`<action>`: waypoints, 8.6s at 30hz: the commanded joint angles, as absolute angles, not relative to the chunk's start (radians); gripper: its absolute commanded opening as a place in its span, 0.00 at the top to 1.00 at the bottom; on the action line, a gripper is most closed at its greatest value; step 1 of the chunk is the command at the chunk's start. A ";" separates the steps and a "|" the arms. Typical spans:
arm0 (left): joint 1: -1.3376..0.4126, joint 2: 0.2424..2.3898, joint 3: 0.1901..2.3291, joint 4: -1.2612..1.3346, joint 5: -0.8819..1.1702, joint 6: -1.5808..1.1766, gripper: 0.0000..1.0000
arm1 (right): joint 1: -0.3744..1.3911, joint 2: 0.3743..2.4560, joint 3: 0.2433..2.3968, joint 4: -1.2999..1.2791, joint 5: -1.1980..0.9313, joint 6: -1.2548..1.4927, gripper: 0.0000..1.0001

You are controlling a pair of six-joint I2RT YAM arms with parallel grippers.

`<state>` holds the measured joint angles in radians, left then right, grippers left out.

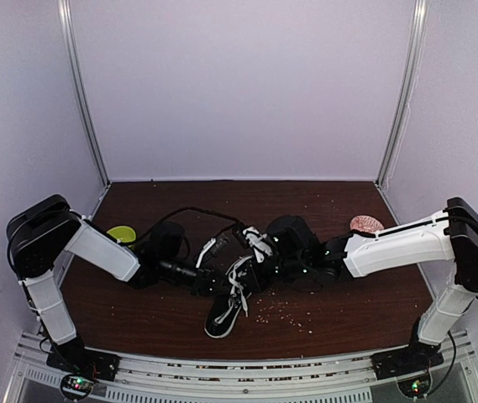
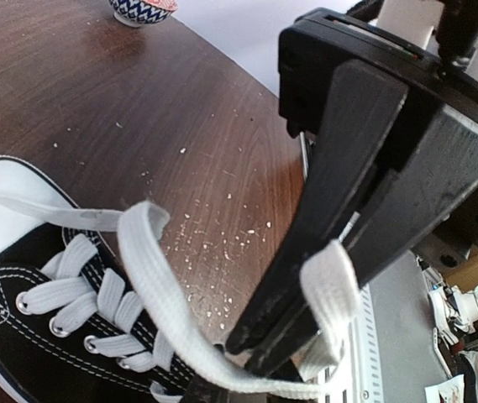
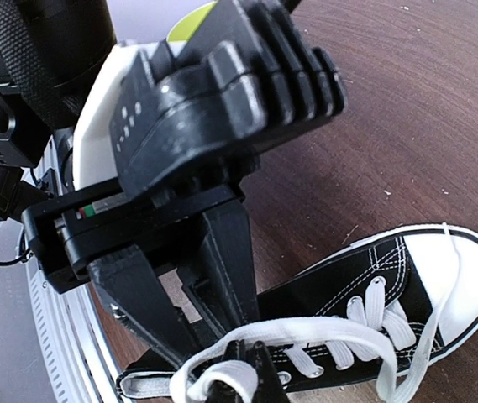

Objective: Tie the shoes

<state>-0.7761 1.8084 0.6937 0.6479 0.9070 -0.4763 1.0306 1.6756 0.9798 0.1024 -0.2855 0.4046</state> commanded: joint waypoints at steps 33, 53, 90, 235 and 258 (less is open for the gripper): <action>-0.859 1.743 0.345 0.968 0.585 -0.801 0.51 | 1.028 1.547 0.836 0.108 -0.250 0.452 1.00; -1.035 1.607 0.426 0.743 0.388 -0.785 0.53 | 1.028 1.501 0.785 0.102 -0.232 0.444 1.00; -0.937 1.654 1.008 0.056 0.545 -0.368 0.48 | 1.028 1.460 0.794 0.073 -0.237 0.414 1.00; -0.843 1.766 0.679 0.750 0.556 -0.544 1.00 | 1.025 1.664 0.786 0.506 -0.227 0.641 1.00; -0.838 1.499 0.743 0.010 0.177 -0.378 1.00 | 0.974 1.427 0.641 0.274 -0.103 0.485 0.54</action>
